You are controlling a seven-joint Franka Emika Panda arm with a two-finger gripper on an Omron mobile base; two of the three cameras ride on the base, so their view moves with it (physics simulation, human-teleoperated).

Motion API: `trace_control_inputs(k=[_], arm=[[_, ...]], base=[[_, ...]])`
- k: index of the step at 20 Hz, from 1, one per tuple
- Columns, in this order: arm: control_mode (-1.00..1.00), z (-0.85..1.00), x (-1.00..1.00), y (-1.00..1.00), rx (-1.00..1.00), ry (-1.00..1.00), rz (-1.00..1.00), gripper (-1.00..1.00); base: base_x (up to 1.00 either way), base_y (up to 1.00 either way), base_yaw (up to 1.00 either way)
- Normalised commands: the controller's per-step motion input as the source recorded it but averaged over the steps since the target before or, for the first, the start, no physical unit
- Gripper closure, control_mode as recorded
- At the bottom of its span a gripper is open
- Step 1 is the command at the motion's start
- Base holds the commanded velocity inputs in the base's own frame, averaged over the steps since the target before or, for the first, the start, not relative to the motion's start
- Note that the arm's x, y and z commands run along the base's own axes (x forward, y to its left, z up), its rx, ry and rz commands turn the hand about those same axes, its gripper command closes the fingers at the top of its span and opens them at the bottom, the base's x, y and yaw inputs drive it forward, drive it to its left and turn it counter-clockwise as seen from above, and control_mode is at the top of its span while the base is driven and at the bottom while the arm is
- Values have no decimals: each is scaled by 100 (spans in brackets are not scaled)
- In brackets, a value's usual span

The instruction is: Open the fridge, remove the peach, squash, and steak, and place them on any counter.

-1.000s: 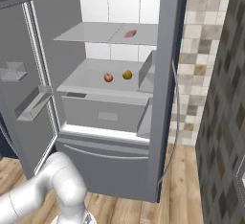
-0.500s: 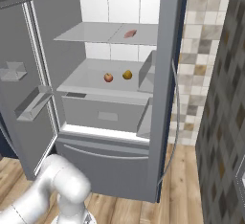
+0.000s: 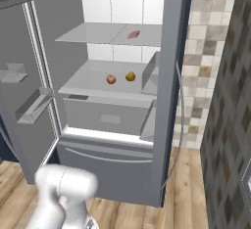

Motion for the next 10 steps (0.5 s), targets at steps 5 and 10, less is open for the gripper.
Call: trace_control_inputs(k=[5,10], arm=[[-100,0,8,-80,16,9,51,-100],[-100,0,24,-68,26,14,45,-100]], base=[[0,0,0],[0,0,0]])
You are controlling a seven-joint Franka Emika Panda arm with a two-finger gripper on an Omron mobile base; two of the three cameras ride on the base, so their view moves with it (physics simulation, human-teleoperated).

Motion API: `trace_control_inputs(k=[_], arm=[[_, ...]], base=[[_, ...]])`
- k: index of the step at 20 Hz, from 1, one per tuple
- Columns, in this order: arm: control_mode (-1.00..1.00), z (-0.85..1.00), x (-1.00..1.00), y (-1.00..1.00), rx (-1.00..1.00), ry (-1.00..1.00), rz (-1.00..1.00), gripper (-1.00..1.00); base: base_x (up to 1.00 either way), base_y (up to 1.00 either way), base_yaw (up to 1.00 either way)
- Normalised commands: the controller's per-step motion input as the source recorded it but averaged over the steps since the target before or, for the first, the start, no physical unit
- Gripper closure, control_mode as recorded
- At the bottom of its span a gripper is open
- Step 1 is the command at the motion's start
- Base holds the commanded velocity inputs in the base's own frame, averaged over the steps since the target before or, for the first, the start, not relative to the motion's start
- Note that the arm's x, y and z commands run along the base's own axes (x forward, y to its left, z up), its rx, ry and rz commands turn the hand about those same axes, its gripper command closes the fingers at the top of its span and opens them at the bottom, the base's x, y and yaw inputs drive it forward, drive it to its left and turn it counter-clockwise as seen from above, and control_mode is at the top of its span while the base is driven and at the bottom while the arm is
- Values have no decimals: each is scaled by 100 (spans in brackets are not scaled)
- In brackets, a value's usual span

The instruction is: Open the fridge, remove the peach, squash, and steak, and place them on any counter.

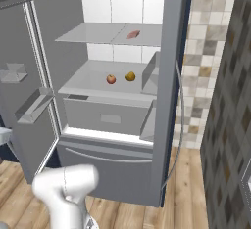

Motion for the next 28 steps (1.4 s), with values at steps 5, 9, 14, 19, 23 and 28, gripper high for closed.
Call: trace_control_inputs(k=[5,9,14,19,23,28], arm=[[-100,19,76,-40,18,7,55,-100],[-100,63,81,-25,8,0,44,-100],[-100,71,71,-14,0,4,41,-100],[-100,53,77,0,-1,4,38,-100],[-100,40,31,15,-4,0,30,-100],[-100,46,0,54,-5,-8,10,-100]], base=[[0,0,0],[0,0,0],[0,0,0],[0,0,0],[0,0,0],[0,0,0]])
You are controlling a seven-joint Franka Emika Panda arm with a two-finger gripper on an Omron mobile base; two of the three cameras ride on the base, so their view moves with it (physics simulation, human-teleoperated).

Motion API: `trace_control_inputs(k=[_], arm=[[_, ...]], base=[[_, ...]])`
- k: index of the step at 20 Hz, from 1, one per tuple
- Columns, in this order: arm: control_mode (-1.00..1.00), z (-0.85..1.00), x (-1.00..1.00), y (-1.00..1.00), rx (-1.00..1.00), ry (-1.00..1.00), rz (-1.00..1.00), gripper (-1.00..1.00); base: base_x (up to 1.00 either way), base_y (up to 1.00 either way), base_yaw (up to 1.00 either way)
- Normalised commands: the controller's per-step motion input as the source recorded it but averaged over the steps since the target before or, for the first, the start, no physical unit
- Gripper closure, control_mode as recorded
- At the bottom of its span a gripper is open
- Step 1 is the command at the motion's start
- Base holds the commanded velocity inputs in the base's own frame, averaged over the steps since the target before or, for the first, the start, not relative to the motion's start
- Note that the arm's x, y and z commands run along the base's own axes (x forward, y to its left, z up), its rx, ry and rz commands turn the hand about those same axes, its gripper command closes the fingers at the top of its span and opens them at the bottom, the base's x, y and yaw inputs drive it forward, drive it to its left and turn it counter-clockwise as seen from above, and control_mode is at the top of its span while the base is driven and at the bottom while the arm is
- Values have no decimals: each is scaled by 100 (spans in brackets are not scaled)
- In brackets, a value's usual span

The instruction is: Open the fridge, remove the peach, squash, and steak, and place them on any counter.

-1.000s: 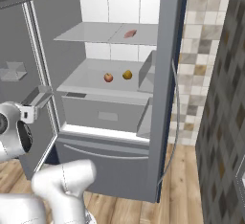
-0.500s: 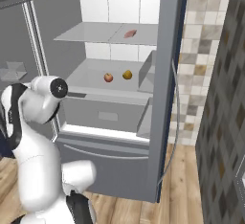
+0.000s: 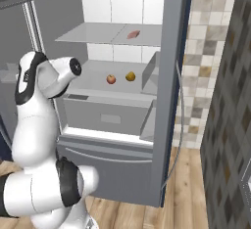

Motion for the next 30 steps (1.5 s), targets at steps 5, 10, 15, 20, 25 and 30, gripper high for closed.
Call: trace_control_inputs(k=[5,10,15,20,25,30], arm=[[-100,72,4,35,-1,-9,1,-100],[-100,43,24,8,0,-6,0,-100],[-100,0,53,57,0,-5,0,-100],[-100,0,33,81,0,-3,2,-100],[-100,-15,0,100,-5,-13,4,-100],[-100,-6,0,56,-1,-7,1,-100]], base=[[0,0,0],[0,0,0],[0,0,0],[0,0,0],[0,0,0],[0,0,0]])
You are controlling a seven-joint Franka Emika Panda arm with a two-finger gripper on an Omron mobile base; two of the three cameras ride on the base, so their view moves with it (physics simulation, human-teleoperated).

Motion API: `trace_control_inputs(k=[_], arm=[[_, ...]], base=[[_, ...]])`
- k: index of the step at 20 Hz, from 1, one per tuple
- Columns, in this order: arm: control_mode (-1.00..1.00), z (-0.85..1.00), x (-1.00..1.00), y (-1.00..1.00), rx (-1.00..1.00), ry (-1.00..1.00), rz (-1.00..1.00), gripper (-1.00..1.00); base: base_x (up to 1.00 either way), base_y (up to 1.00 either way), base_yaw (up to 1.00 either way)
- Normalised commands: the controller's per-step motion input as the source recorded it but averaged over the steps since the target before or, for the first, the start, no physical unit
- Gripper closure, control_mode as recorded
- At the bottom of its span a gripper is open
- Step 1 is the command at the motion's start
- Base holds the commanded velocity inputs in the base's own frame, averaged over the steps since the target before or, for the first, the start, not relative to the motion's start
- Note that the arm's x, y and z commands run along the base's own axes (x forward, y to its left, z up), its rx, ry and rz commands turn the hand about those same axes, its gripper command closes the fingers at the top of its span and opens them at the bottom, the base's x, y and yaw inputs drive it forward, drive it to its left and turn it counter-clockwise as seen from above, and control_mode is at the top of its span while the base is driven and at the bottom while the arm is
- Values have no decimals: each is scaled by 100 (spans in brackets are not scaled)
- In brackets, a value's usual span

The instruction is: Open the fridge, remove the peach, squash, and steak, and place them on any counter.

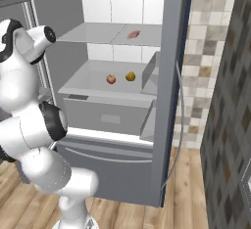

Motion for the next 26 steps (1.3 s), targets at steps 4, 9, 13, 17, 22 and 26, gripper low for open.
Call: trace_control_inputs(k=[4,9,13,17,22,26], arm=[[-100,11,0,-69,0,0,-19,-100],[-100,-21,0,-94,-2,-3,-64,-100],[-100,9,0,-94,-2,9,-68,-100],[-100,40,-8,-35,0,29,-55,-100],[-100,11,0,-44,0,23,-43,-100],[-100,0,0,-65,0,16,-20,-100]], base=[[0,0,0],[0,0,0],[0,0,0],[0,0,0],[0,0,0],[0,0,0]])
